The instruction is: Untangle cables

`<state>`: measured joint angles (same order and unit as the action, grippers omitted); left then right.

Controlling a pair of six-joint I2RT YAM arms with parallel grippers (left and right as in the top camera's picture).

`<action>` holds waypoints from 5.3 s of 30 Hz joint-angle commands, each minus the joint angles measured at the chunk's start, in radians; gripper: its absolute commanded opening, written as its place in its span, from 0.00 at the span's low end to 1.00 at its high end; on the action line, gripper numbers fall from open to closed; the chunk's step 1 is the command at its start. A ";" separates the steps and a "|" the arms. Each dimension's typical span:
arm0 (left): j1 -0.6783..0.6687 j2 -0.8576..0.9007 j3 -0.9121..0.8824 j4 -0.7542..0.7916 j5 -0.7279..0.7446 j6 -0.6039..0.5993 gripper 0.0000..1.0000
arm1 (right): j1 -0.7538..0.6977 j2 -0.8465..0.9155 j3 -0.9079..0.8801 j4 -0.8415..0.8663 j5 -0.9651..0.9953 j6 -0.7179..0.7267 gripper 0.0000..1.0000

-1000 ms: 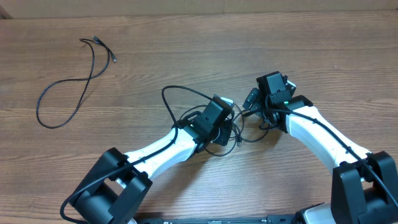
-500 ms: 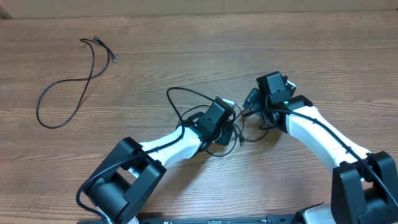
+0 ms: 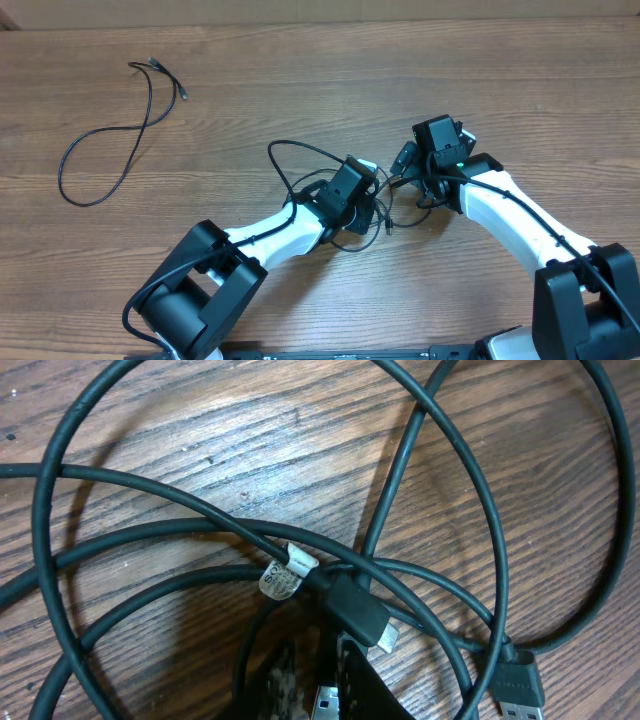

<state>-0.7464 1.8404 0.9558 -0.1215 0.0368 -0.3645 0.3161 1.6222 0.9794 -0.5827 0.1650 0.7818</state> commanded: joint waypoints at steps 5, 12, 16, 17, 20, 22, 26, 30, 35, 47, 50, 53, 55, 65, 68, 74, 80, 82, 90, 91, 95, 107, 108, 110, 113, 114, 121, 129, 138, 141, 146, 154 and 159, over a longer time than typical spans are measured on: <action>0.000 0.013 -0.005 -0.002 0.008 0.006 0.17 | 0.003 -0.016 -0.004 0.006 0.017 0.003 1.00; 0.000 0.013 -0.005 -0.001 0.008 0.005 0.17 | 0.003 -0.016 -0.004 0.006 0.017 0.003 1.00; 0.000 0.013 -0.005 -0.004 0.008 0.005 0.17 | 0.003 -0.016 -0.004 0.006 0.017 0.003 1.00; 0.000 0.013 -0.005 -0.004 0.008 0.005 0.17 | 0.003 -0.016 -0.004 0.006 0.017 0.003 1.00; 0.000 0.013 -0.005 -0.003 0.008 0.006 0.15 | 0.003 -0.016 -0.004 0.006 0.018 0.003 1.00; 0.000 0.013 -0.005 -0.001 0.008 0.006 0.13 | 0.003 -0.016 -0.004 0.006 0.017 0.003 1.00; 0.000 0.013 -0.005 -0.001 0.008 0.006 0.08 | 0.003 -0.016 -0.004 0.006 0.017 0.003 1.00; 0.000 0.013 -0.005 -0.001 0.008 0.005 0.04 | 0.003 -0.016 -0.004 0.006 0.017 0.003 1.00; 0.000 0.013 -0.005 -0.002 0.018 0.005 0.04 | 0.003 -0.016 -0.004 0.006 0.018 0.003 1.00; 0.000 0.013 -0.005 -0.004 0.042 0.005 0.04 | 0.003 -0.016 -0.004 0.006 0.017 0.003 1.00; 0.000 0.013 -0.005 -0.004 0.042 0.005 0.06 | 0.003 -0.016 -0.004 0.006 0.017 0.003 1.00; 0.000 0.013 -0.005 -0.004 0.042 0.005 0.07 | 0.003 -0.016 -0.004 0.006 0.018 0.003 1.00; 0.000 0.013 -0.005 -0.004 0.041 0.005 0.07 | 0.003 -0.016 -0.004 0.006 0.018 0.003 1.00; 0.000 0.013 -0.005 -0.006 0.041 0.005 0.08 | 0.003 -0.016 -0.004 0.006 0.017 0.003 1.00; 0.000 0.013 -0.005 -0.006 0.041 0.005 0.09 | 0.003 -0.016 -0.004 0.006 0.017 0.003 1.00; 0.000 0.013 -0.005 -0.006 0.041 0.005 0.09 | 0.003 -0.016 -0.004 0.080 0.018 0.003 1.00; 0.000 0.013 -0.005 -0.005 0.041 0.005 0.09 | 0.003 -0.016 -0.004 0.136 0.018 0.003 1.00; 0.000 0.013 -0.005 -0.005 0.041 0.005 0.09 | 0.003 -0.016 -0.004 0.136 0.018 0.003 1.00; 0.000 0.013 -0.005 -0.009 0.041 0.005 0.09 | 0.003 -0.016 -0.004 0.151 0.017 0.003 1.00; 0.000 0.013 -0.005 -0.010 0.041 0.005 0.09 | 0.003 -0.016 -0.004 0.150 0.016 0.003 1.00; 0.000 0.013 -0.005 -0.009 0.041 0.005 0.09 | 0.001 -0.016 -0.004 0.119 0.012 0.002 1.00; 0.000 0.013 -0.005 -0.011 0.041 0.005 0.13 | -0.138 -0.016 -0.002 0.026 -0.008 -0.001 1.00; 0.000 0.013 -0.005 -0.011 0.041 0.005 0.13 | -0.152 -0.016 -0.002 0.016 -0.008 -0.002 1.00; 0.000 0.013 -0.005 -0.010 0.041 0.005 0.13 | -0.188 -0.016 -0.002 -0.013 -0.008 -0.051 1.00; 0.000 0.013 -0.005 -0.013 0.041 0.005 0.12 | -0.240 -0.016 -0.002 -0.044 -0.008 -0.084 1.00; 0.000 0.013 -0.005 -0.013 0.042 0.005 0.11 | -0.258 -0.016 -0.002 -0.058 -0.009 -0.083 1.00; 0.000 0.013 -0.005 -0.012 0.042 0.005 0.08 | -0.335 -0.016 -0.003 -0.078 -0.008 -0.083 1.00; 0.003 -0.143 -0.004 -0.023 0.029 0.028 0.04 | -0.338 -0.016 -0.003 -0.078 -0.008 -0.083 1.00; -0.002 -0.298 -0.004 -0.005 -0.033 -0.053 0.07 | -0.338 -0.016 -0.003 -0.078 -0.008 -0.083 1.00; -0.003 -0.264 -0.005 -0.024 -0.033 -0.063 0.16 | -0.338 -0.016 -0.003 -0.077 -0.008 -0.083 1.00; -0.003 -0.164 -0.005 -0.019 -0.029 -0.103 0.21 | -0.338 -0.016 -0.003 -0.078 -0.008 -0.083 1.00; 0.000 -0.044 -0.005 -0.004 -0.042 -0.111 0.29 | -0.338 -0.016 -0.003 -0.077 -0.008 -0.083 1.00; 0.000 0.011 -0.005 0.003 -0.013 -0.112 0.29 | -0.338 -0.016 -0.003 -0.077 -0.008 -0.083 1.00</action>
<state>-0.7456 1.8194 0.9504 -0.1257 0.0147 -0.4656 -0.0189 1.6222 0.9760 -0.6659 0.1558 0.7059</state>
